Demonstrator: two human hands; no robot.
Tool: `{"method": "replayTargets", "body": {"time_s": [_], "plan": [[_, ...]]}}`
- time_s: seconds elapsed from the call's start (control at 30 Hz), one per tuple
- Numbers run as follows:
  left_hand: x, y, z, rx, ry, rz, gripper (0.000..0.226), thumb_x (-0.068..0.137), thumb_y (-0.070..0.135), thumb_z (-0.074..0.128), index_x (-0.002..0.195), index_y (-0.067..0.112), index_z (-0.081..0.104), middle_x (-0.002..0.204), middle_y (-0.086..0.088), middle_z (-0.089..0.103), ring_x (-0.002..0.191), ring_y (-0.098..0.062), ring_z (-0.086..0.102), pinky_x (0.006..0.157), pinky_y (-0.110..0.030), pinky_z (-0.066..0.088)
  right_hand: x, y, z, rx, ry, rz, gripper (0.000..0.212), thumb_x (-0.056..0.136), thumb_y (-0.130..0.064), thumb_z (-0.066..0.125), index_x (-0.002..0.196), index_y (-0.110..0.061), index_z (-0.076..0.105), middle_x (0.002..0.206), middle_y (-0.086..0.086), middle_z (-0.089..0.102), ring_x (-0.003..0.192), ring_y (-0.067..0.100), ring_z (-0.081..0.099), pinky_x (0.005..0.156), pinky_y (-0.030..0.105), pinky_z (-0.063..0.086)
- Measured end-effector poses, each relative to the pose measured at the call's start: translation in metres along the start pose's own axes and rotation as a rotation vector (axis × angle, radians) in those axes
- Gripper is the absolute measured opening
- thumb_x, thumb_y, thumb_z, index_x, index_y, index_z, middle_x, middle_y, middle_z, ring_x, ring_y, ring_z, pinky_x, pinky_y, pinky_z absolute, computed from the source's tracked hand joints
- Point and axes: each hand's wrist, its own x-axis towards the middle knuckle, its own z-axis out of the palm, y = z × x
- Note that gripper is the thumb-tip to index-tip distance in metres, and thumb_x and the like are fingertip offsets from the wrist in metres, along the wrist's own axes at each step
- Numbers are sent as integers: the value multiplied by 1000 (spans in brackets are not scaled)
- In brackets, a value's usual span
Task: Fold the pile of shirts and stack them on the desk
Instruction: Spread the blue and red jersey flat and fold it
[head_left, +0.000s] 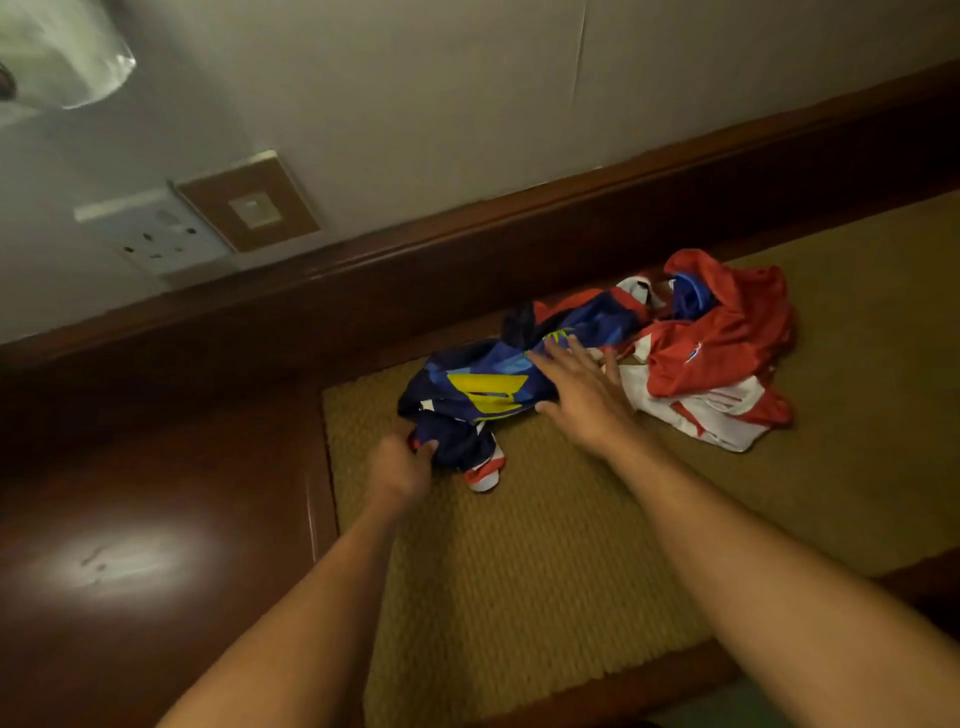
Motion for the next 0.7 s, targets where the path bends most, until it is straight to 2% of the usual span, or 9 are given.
{"method": "replayTargets", "body": {"time_s": [0.07, 0.17, 0.27, 0.37, 0.4, 0.47, 0.53, 0.57, 0.7], "plan": [[-16, -1, 5, -47, 57, -21, 19, 96, 19, 67, 111, 7, 68, 89, -9, 71, 84, -29, 65, 64, -31, 38, -2, 4, 21, 85, -19, 6, 53, 92, -34, 69, 142, -27, 56, 154, -3, 46, 151, 22, 27, 121, 57, 10], [-48, -6, 1, -158, 105, -20, 12, 94, 20, 71, 88, 9, 69, 66, 2, 62, 61, -11, 55, 54, -29, 35, -22, 8, 39, 291, 181, 40, 24, 88, -28, 70, 108, -15, 76, 111, 5, 71, 111, 31, 63, 104, 54, 41], [-85, -20, -14, -337, 196, -78, 11, 94, 17, 70, 88, 8, 71, 71, -1, 66, 62, -5, 55, 55, -16, 39, -51, 6, 36, 519, 242, 80, 22, 92, -26, 72, 107, -11, 77, 100, 7, 75, 92, 27, 68, 83, 38, 52], [-123, -37, -34, -472, 248, -136, 5, 96, 11, 66, 98, 8, 70, 84, -4, 70, 72, -5, 63, 63, -11, 47, -88, -2, 34, 653, 178, 107, 20, 89, -21, 77, 107, -11, 77, 97, 1, 73, 88, 17, 66, 74, 23, 46], [-134, -45, -41, -475, 270, -148, 6, 96, 10, 66, 101, 9, 69, 88, -3, 71, 76, -7, 65, 66, -11, 49, -102, -7, 35, 660, 174, 82, 20, 87, -19, 78, 106, -11, 77, 97, 2, 73, 88, 16, 65, 75, 23, 46], [-153, -67, -53, -449, 347, -193, 9, 95, 9, 67, 104, 10, 68, 89, -4, 71, 82, -16, 66, 74, -20, 53, -130, -21, 35, 672, 136, -28, 20, 84, -18, 80, 104, -12, 78, 97, 1, 73, 89, 15, 66, 81, 28, 49], [-168, -92, -63, -374, 443, -267, 14, 94, 14, 69, 108, 9, 70, 92, -9, 72, 90, -28, 69, 83, -40, 56, -153, -32, 35, 669, 50, -141, 18, 83, -16, 77, 101, -16, 79, 95, -6, 73, 89, 10, 66, 83, 23, 50], [-173, -103, -68, -323, 461, -304, 18, 94, 17, 71, 110, 10, 71, 95, -11, 73, 94, -31, 69, 86, -44, 55, -162, -35, 33, 658, 18, -164, 16, 84, -13, 76, 99, -17, 79, 93, -8, 72, 87, 9, 67, 82, 20, 49], [-177, -140, -74, -129, 299, -303, 24, 88, 29, 73, 112, 30, 69, 103, -2, 73, 100, -27, 70, 90, -49, 58, -169, -30, 25, 613, 148, -63, 24, 85, -1, 73, 104, -14, 78, 98, 2, 74, 91, 17, 68, 82, 24, 48]]}}
